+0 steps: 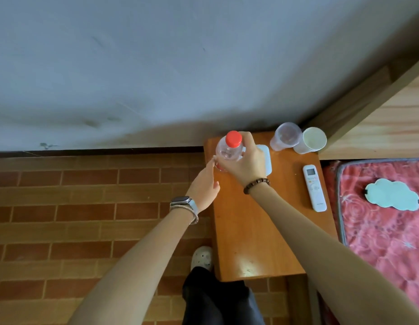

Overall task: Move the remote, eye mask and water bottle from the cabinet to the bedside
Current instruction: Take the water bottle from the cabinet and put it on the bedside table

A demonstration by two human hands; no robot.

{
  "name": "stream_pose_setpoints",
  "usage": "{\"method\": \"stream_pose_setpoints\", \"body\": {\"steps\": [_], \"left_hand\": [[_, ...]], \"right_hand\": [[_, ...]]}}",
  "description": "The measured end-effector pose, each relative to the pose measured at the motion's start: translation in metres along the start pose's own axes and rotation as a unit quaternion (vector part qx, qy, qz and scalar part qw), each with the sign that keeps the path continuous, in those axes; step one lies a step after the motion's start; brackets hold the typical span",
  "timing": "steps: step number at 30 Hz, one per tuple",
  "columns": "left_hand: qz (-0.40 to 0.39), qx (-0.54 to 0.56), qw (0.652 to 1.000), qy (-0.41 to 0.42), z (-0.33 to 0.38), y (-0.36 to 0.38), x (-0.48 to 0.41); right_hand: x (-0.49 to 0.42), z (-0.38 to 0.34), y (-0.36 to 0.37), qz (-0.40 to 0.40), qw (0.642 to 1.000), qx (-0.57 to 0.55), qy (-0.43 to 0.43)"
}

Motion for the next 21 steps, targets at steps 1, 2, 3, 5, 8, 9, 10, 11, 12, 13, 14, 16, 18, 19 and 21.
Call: {"method": "stream_pose_setpoints", "body": {"steps": [1,2,3,5,8,9,10,11,12,13,14,16,18,19,21], "left_hand": [[0.000,-0.004,1.000,0.000,-0.002,0.002,-0.003],[0.000,-0.007,1.000,0.002,-0.003,0.004,-0.005],[0.000,-0.009,1.000,0.004,-0.004,0.005,-0.006],[-0.005,-0.011,1.000,0.005,-0.005,0.007,-0.008],[-0.015,-0.023,1.000,0.013,-0.007,0.010,-0.009],[-0.016,-0.025,0.999,0.017,-0.008,0.010,-0.009],[-0.017,-0.025,0.999,0.022,-0.008,0.010,-0.010],[-0.017,-0.025,0.999,0.024,-0.009,0.010,-0.011],[-0.017,-0.025,0.999,0.025,-0.010,0.010,-0.012],[-0.018,-0.024,0.999,0.024,-0.011,0.010,-0.013],[-0.017,-0.024,0.999,0.023,-0.011,0.010,-0.013],[-0.014,-0.025,0.999,0.020,-0.011,0.012,-0.012],[-0.011,-0.030,0.999,0.015,-0.011,0.014,-0.011],[-0.008,-0.032,0.999,0.011,-0.012,0.014,-0.012],[-0.004,-0.033,0.999,0.010,-0.012,0.014,-0.013]], "right_hand": [[-0.001,0.003,0.001,0.002,1.000,0.000,0.002],[-0.001,0.005,0.002,0.003,1.000,-0.001,0.003],[-0.001,0.008,0.004,0.002,1.000,-0.003,0.003],[-0.001,0.014,0.008,-0.007,1.000,-0.007,0.004],[0.003,0.021,0.017,-0.030,1.000,-0.001,0.007],[0.004,0.022,0.019,-0.034,0.999,0.000,0.010],[0.005,0.024,0.020,-0.035,0.999,0.001,0.011],[0.005,0.024,0.021,-0.034,0.999,0.001,0.011],[0.005,0.025,0.021,-0.032,0.999,0.001,0.010],[0.004,0.025,0.021,-0.031,0.999,0.000,0.009],[0.004,0.025,0.022,-0.032,0.999,-0.001,0.009],[0.005,0.025,0.023,-0.036,0.999,-0.003,0.014],[0.005,0.025,0.025,-0.040,0.999,-0.004,0.021],[0.005,0.025,0.025,-0.044,0.999,-0.004,0.022],[0.005,0.024,0.026,-0.050,0.998,0.000,0.023]]}}
Point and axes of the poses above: each hand's wrist, its own x-axis away from the middle knuckle, its own y-axis out of the palm, z = x × y, the point moved 9 cm from there along -x, towards the middle knuckle, and after that the axes turned 12 degrees about -y, right-handed, at the moved point
